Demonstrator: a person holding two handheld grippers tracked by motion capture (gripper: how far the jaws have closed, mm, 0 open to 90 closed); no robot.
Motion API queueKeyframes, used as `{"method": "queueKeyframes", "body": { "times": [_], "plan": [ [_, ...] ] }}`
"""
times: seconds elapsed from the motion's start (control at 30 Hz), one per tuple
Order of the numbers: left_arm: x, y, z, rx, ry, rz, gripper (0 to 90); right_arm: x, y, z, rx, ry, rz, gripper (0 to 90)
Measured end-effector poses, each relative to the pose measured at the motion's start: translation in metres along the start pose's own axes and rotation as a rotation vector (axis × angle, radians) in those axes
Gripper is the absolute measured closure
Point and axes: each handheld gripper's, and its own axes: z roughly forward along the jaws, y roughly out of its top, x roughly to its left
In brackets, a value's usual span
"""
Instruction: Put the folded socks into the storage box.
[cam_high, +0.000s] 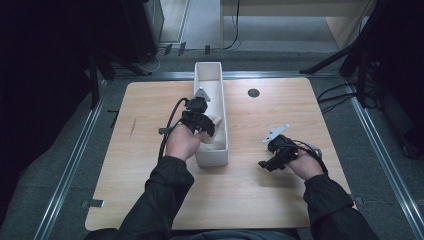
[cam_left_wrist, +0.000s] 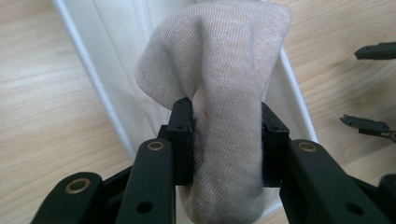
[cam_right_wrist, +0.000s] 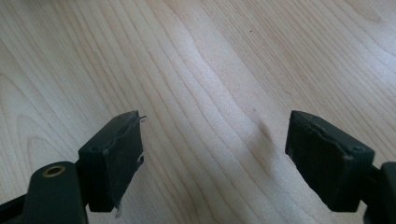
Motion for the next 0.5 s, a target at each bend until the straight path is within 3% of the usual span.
{"method": "queueKeyframes", "body": {
  "times": [0.5],
  "plan": [
    [-0.006, -0.015, 0.021, 0.013, -0.007, -0.017, 64.6, 0.001, 0.000, 0.001, 0.007, 0.002, -0.009, 18.8]
  ]
}}
